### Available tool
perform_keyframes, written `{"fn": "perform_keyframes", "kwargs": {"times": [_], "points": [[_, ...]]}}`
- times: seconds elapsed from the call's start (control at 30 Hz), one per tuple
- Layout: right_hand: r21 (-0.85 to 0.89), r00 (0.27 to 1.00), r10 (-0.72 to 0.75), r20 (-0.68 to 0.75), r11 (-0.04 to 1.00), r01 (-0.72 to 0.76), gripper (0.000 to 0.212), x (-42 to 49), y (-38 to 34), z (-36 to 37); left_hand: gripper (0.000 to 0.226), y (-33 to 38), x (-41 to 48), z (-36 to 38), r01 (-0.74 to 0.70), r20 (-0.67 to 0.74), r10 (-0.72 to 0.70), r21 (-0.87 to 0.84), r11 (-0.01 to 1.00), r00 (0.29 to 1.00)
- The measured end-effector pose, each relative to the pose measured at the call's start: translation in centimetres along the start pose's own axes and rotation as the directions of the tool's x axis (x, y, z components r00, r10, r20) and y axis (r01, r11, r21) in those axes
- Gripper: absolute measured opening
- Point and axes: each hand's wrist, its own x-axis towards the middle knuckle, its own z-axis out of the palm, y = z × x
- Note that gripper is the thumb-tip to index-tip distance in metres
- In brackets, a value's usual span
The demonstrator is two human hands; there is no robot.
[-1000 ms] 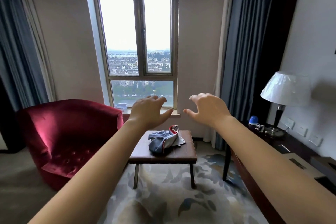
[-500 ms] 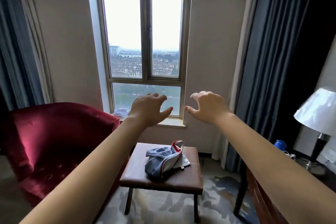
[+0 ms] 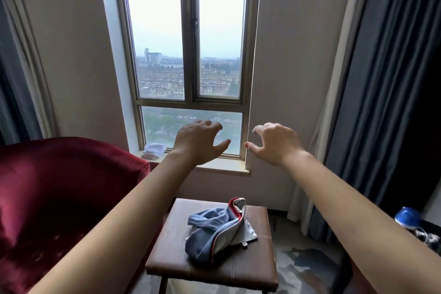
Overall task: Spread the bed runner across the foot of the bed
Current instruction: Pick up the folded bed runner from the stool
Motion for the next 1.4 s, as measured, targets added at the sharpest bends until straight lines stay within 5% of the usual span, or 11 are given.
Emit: {"fn": "perform_keyframes", "kwargs": {"times": [0.37, 0.93, 1.4], "points": [[0.033, 0.999, 0.012, -0.032, 0.999, -0.011, 0.05, 16.8, 2.0, 9.7, 0.054, -8.5, 15.7, 9.8, -0.027, -0.043, 0.028, 0.011, 1.0, 0.999], [0.176, 0.983, -0.082, 0.164, 0.983, 0.052, 0.053, 35.5, 8.5, 33.7, 0.052, -15.7, 31.6, 33.6, 0.11, 0.181, -0.107, -0.011, 0.994, 0.978], [0.311, 0.842, -0.208, 0.497, 0.949, 0.051, 0.066, 33.0, 9.4, 57.1, 0.051, -16.5, 27.1, 56.5, 0.114, 0.519, -0.067, -0.059, 0.992, 0.852]]}}
